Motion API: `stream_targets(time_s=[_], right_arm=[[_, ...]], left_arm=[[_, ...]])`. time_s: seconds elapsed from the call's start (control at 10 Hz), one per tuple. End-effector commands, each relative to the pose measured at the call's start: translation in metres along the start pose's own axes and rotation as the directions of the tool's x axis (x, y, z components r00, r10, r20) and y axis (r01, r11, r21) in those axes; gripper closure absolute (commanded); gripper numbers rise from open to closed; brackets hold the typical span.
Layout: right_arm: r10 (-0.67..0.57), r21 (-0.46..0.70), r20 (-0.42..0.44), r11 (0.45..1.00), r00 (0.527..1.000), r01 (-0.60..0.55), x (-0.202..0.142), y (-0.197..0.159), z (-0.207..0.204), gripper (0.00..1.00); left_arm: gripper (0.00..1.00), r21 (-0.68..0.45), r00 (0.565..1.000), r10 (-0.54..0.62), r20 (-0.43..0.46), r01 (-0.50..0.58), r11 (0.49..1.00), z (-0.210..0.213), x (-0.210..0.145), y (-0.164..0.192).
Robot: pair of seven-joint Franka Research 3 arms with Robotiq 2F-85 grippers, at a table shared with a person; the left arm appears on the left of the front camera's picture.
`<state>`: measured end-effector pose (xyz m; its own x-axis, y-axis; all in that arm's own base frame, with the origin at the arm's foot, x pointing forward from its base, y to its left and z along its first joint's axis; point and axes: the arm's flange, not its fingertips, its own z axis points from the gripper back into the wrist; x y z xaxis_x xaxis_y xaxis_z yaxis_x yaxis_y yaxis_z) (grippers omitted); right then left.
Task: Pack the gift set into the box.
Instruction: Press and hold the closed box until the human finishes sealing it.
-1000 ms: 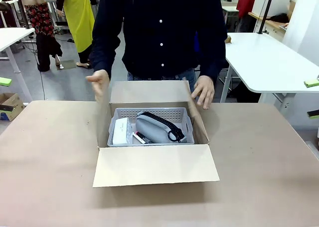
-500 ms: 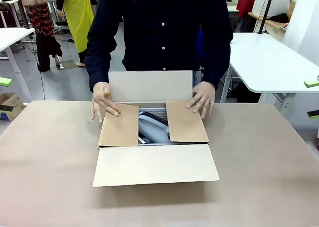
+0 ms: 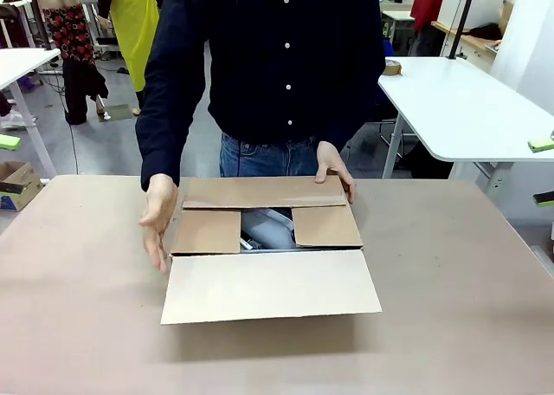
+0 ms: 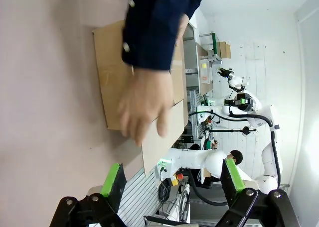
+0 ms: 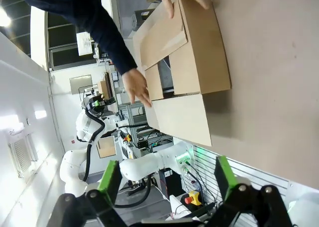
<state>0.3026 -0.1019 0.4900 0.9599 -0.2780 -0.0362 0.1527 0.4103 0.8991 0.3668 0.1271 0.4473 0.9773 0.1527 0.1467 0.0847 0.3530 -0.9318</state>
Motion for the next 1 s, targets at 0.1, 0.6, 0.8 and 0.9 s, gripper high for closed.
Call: stream_targets(time_s=[0.1, 0.6, 0.8, 0.9], right_arm=[[-0.002, 0.011, 0.001, 1.000, 1.000, 0.002, -0.0007, 0.0007, 0.0001, 0.00], [-0.002, 0.011, 0.001, 1.000, 1.000, 0.002, -0.0007, 0.0007, 0.0001, 0.00], [-0.002, 0.011, 0.001, 1.000, 1.000, 0.002, -0.0007, 0.0007, 0.0001, 0.00], [-0.002, 0.011, 0.001, 1.000, 1.000, 0.002, -0.0007, 0.0007, 0.0001, 0.00]], left_arm=[[0.00, 0.008, 1.000, -0.010, -0.004, 0.010, 1.000, 0.0004, -0.0023, -0.0012], [0.00, 0.008, 1.000, -0.010, -0.004, 0.010, 1.000, 0.0004, -0.0023, -0.0012], [0.00, 0.008, 1.000, -0.010, -0.004, 0.010, 1.000, 0.0004, -0.0023, -0.0012], [0.00, 0.008, 1.000, -0.010, -0.004, 0.010, 1.000, 0.0004, -0.0023, -0.0012]])
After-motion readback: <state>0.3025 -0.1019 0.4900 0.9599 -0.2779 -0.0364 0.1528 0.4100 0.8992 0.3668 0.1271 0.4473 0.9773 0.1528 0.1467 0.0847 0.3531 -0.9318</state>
